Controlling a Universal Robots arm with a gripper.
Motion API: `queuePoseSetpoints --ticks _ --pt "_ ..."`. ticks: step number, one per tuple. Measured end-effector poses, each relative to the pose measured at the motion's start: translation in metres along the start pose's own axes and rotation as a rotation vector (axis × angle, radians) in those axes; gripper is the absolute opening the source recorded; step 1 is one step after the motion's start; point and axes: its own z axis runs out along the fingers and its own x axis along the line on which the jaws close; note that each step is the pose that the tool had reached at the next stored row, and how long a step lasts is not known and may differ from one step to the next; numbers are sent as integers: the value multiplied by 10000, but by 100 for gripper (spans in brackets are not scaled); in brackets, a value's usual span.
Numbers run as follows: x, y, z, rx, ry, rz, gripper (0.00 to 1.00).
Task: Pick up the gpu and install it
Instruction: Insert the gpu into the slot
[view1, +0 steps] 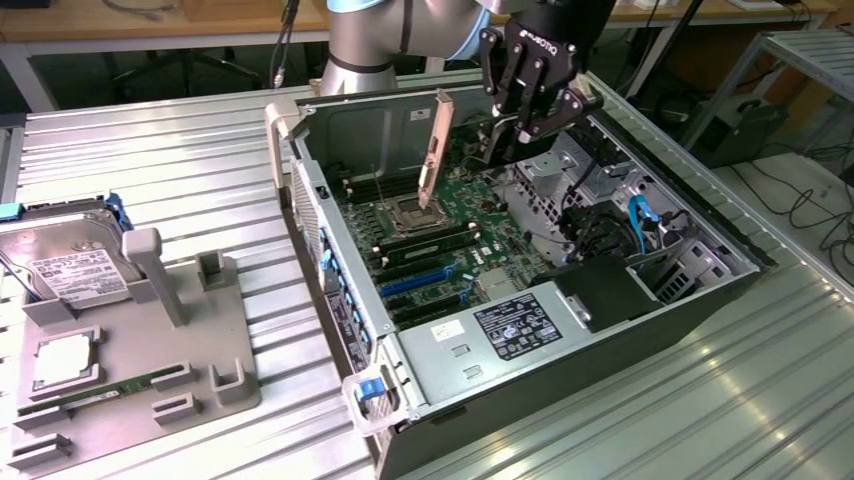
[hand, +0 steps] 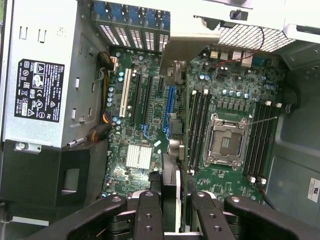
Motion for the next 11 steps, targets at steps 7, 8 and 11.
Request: queuePoseSetpoints --ticks 7,8,11 --pt "0 0 3 0 0 86 27" --pt "0 0 4 0 -1 91 27" --pt "0 0 5 0 -1 112 27"
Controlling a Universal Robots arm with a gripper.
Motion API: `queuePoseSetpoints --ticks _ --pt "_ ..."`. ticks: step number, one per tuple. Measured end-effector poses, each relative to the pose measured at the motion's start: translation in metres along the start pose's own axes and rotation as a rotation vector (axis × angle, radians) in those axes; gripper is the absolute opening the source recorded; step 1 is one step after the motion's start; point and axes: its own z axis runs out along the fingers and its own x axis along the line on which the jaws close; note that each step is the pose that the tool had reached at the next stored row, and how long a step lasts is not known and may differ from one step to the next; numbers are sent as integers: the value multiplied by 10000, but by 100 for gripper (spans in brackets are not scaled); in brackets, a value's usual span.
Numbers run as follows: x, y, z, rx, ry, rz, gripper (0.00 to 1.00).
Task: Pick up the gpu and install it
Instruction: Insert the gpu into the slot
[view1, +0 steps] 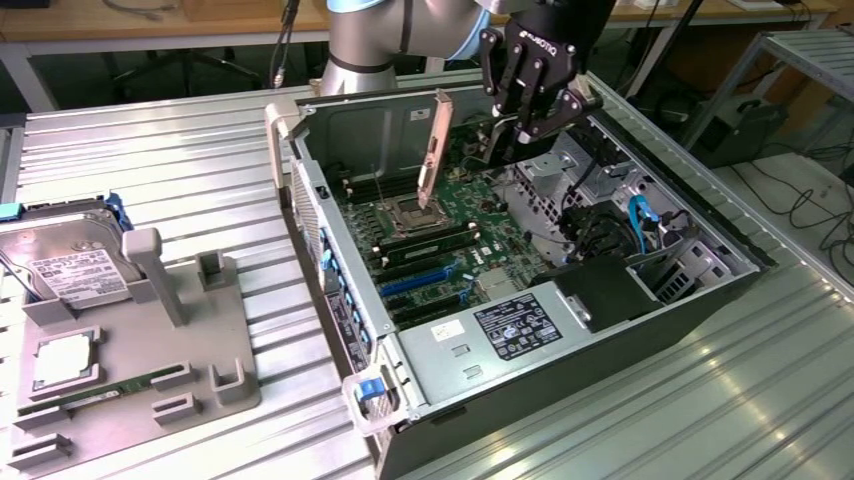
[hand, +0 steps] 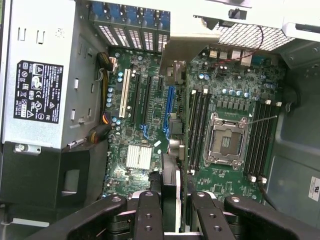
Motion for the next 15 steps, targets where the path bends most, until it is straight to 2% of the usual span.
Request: queuePoseSetpoints --ticks 12,14,15 --pt "13 4 45 1 -3 112 27" --pt "17 8 81 2 -4 353 27" --pt "18 11 99 3 -7 636 27"
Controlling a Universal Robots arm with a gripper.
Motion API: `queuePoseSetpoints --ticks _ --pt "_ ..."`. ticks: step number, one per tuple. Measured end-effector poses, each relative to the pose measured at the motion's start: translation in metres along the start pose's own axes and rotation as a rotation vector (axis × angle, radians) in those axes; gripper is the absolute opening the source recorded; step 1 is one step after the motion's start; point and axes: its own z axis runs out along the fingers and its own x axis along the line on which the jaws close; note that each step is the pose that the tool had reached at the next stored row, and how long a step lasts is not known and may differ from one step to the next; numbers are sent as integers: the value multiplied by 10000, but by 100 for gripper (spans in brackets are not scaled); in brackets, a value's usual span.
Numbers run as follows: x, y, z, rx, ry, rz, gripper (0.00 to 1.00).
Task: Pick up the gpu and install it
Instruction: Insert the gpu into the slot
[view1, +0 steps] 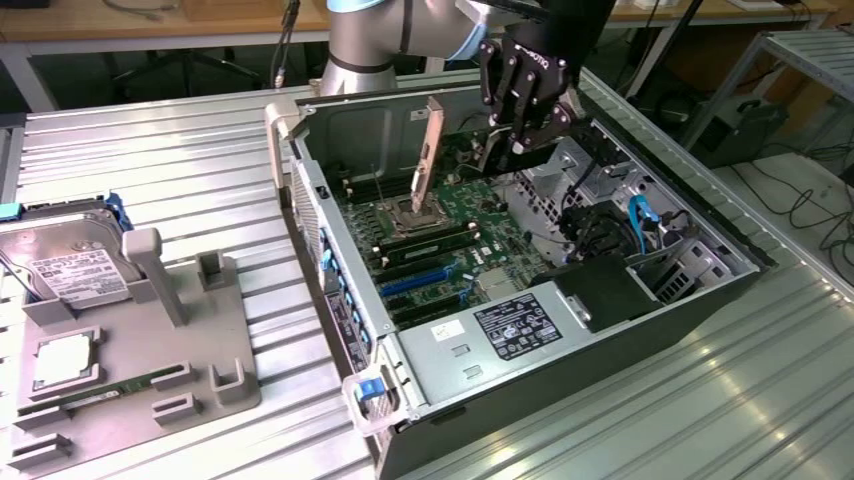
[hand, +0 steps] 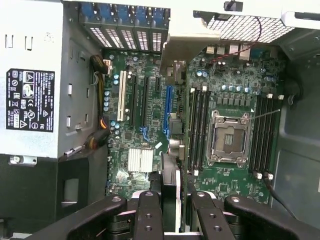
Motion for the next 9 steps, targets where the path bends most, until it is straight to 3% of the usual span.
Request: queuePoseSetpoints --ticks 5,9 --pt "-3 166 37 7 -76 97 27" --pt "-3 185 48 7 -77 117 27"
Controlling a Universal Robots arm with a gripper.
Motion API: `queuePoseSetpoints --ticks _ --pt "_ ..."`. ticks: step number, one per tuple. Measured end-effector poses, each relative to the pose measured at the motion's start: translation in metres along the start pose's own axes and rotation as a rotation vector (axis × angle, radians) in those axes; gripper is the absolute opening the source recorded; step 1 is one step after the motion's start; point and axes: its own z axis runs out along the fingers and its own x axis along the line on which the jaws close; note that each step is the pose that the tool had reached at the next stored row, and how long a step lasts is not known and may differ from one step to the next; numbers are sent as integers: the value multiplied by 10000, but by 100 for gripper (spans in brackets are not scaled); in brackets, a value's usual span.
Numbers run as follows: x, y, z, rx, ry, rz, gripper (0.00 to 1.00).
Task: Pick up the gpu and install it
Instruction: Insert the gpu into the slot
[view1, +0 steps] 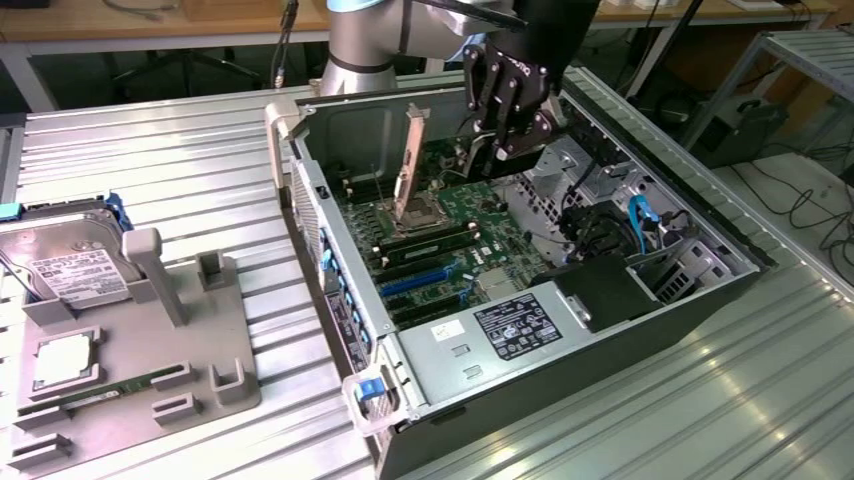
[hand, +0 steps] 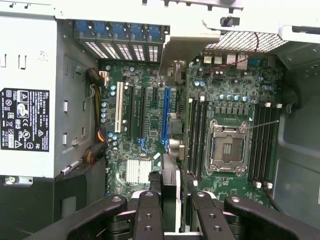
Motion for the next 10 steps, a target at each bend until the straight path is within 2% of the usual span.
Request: queuePoseSetpoints --ticks 10 --pt "4 26 15 1 -8 33 27"
